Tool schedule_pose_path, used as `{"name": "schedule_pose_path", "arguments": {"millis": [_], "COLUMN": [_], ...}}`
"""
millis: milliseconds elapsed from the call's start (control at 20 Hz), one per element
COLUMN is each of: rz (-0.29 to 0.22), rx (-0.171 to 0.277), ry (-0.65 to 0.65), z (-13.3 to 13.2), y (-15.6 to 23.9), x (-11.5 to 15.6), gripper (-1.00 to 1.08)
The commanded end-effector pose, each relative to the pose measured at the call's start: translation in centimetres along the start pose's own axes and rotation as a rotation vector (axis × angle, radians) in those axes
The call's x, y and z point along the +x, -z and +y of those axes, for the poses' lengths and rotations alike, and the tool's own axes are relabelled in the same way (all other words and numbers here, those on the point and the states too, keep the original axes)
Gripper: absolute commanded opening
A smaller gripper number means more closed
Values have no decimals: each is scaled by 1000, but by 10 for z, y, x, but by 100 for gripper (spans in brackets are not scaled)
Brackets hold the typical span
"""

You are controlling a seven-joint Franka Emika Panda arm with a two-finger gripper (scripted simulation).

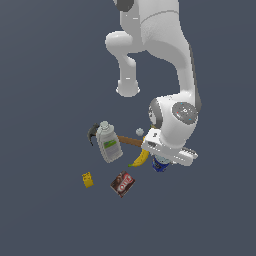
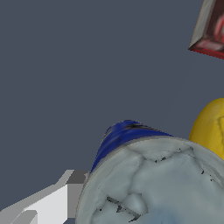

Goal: Pick up a designated object from a clutter of objects.

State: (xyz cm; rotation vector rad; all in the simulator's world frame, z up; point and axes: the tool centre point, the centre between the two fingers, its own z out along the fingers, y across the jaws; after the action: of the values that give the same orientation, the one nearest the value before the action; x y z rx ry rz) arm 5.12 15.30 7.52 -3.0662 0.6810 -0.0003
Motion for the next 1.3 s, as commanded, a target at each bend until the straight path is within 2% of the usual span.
{"name": "schedule_pose_path", "arguments": {"millis": [0, 300, 600, 900, 1250], "rz": [0, 0, 0, 0, 0], "rx": [0, 0, 0, 0, 0], "ry": [0, 0, 0, 0, 0], "z": [0, 1, 5, 12, 23], "y": [0, 9, 38, 88, 168], "x": [0, -2, -6, -14, -26], "gripper": [-100, -100, -100, -100, -100]}}
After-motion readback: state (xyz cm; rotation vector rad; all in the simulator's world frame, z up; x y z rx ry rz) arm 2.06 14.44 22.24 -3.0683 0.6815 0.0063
